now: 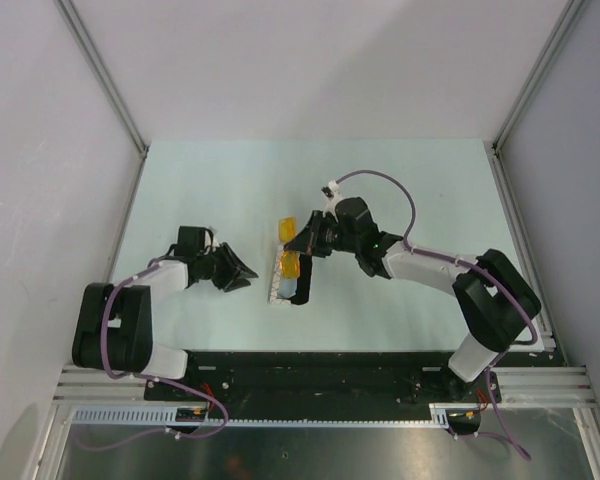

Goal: Organize the sunglasses
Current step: Place the sunglasses in the sunglasses case.

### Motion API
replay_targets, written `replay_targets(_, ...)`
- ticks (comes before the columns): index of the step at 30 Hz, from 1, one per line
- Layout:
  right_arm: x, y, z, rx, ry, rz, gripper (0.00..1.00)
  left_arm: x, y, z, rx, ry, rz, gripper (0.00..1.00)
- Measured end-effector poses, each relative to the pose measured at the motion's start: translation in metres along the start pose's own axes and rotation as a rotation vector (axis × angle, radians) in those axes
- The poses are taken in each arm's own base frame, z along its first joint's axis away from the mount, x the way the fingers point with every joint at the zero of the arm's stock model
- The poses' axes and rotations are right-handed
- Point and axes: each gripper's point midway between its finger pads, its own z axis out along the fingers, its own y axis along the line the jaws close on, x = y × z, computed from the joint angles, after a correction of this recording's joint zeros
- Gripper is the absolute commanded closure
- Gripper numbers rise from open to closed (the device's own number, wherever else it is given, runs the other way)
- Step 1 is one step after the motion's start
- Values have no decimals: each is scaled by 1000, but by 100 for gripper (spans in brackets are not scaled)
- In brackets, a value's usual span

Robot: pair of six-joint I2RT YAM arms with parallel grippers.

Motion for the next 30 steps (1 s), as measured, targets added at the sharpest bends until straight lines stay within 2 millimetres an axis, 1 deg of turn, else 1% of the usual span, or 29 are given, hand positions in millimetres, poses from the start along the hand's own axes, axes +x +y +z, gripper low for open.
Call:
replay_targets(3,6,-9,6,5,-2,25,100,1,8,5,-33,9,-22,62)
replay_targets(4,11,-16,11,16,1,39,100,3,11,8,-45,16,-30,62)
replay_targets(6,18,-21,14,26,12,53,100,7,17,13,-63,40,-44,62)
replay_targets(11,26,-32,26,42,16,88,100,13,7,24,-37,102,-56,63)
replay_targets(14,27,-35,28,54,12,103,100,15,2,28,-25,121,-51,63)
replay_targets(22,27,-36,28,67,4,128,100,16,0,29,-22,121,-43,64)
replay_targets(30,33,-44,30,90,24,166,100,17,0,30,-25,120,-35,65)
